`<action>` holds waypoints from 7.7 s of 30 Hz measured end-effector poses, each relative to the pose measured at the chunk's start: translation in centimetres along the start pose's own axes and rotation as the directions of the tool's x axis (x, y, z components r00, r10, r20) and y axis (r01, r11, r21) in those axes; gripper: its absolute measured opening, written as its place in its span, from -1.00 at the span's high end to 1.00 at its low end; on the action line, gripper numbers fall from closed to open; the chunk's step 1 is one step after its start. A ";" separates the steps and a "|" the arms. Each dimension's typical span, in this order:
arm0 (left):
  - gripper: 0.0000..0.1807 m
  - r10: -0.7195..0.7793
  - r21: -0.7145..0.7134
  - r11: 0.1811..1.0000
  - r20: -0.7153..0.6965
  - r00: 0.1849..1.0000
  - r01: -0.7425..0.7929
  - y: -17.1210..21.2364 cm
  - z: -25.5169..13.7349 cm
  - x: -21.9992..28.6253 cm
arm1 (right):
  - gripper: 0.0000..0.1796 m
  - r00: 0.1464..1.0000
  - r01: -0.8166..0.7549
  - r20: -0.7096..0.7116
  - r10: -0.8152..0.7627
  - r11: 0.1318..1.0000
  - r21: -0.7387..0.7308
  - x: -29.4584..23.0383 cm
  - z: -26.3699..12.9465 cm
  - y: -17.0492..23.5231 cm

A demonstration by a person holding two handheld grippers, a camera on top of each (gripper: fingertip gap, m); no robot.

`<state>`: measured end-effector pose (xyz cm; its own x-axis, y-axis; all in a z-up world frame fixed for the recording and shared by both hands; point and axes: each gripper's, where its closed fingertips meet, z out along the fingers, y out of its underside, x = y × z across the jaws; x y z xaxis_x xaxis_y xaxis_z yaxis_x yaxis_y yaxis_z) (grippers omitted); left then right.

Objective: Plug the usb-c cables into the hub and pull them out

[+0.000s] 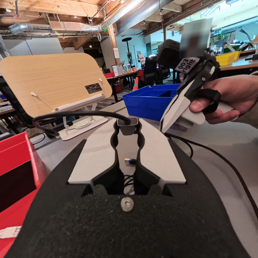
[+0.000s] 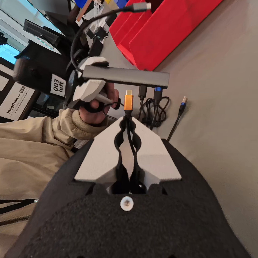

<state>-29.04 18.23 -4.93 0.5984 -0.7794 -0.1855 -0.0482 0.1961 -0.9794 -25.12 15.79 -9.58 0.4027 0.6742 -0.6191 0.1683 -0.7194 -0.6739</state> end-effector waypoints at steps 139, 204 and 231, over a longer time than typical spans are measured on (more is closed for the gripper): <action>0.73 -0.111 0.269 0.934 -0.405 0.907 0.235 -3.5 -1.4 1.2 | 0.89 0.621 -0.335 0.760 0.194 0.942 0.033 -4.3 -0.1 -4.7; 0.85 -0.218 0.008 0.975 -0.118 0.969 0.220 1.8 -2.5 -2.5 | 0.89 0.935 0.155 -0.344 -0.082 0.969 0.191 24.6 -30.1 -13.3; 0.81 -0.203 -0.093 0.976 -0.036 0.978 0.199 3.8 -2.7 -3.1 | 0.54 0.497 0.482 -0.842 -0.212 0.874 0.064 17.3 -33.7 -15.8</action>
<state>-33.27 19.76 -8.25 0.5663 -0.8240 0.0148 -0.0018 -0.0192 -0.9998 9.46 33.18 3.94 0.9215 0.3467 0.1749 0.2836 -0.2932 -0.9130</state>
